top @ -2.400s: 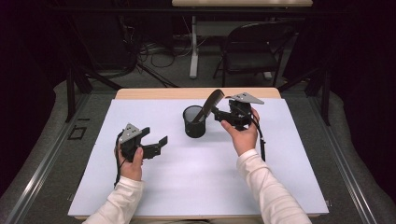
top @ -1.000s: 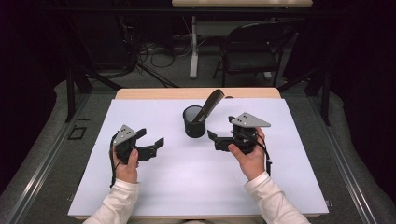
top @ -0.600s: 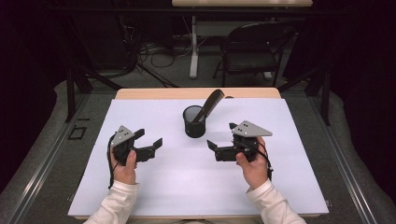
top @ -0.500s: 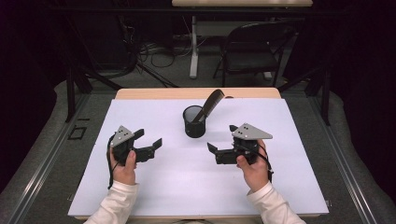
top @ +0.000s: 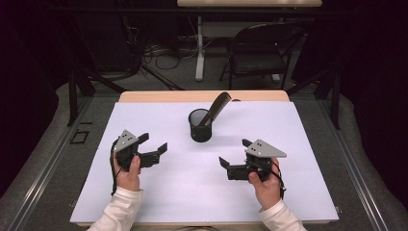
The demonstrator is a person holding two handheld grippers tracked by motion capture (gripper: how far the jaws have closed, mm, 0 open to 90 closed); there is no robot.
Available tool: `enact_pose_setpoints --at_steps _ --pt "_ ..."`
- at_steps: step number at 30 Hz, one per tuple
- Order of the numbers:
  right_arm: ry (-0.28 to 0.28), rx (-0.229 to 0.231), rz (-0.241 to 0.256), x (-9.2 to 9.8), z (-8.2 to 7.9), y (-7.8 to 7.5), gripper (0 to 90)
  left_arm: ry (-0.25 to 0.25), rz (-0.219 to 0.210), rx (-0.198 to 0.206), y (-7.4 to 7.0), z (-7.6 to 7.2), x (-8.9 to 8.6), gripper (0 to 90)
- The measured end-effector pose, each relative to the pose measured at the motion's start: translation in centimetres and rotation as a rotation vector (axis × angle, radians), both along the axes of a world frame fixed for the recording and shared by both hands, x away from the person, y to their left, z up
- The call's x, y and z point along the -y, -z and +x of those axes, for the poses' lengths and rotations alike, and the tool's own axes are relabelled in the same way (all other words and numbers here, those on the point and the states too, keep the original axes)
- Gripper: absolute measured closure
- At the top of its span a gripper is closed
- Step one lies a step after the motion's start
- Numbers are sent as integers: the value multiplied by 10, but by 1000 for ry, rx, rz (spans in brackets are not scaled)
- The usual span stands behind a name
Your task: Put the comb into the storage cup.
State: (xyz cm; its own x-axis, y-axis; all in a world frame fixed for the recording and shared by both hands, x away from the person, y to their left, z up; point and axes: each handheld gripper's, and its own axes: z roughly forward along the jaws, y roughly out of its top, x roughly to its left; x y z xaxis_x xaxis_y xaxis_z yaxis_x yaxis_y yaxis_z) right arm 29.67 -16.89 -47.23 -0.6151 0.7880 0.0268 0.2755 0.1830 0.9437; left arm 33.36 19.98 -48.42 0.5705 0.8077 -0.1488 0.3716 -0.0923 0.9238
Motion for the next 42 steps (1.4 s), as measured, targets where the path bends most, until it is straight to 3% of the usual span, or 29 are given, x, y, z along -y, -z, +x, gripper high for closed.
enact_pose_setpoints --at_steps 14,29,42 --pt "38 -29 27 14 -6 28 37 -6 1 0 0 1 -4 156" --pt "54 -32 39 24 0 45 60 -11 0 -1 1 2 -5 156" --pt "85 -77 40 30 6 57 78 -15 0 -2 1 2 -6 156"
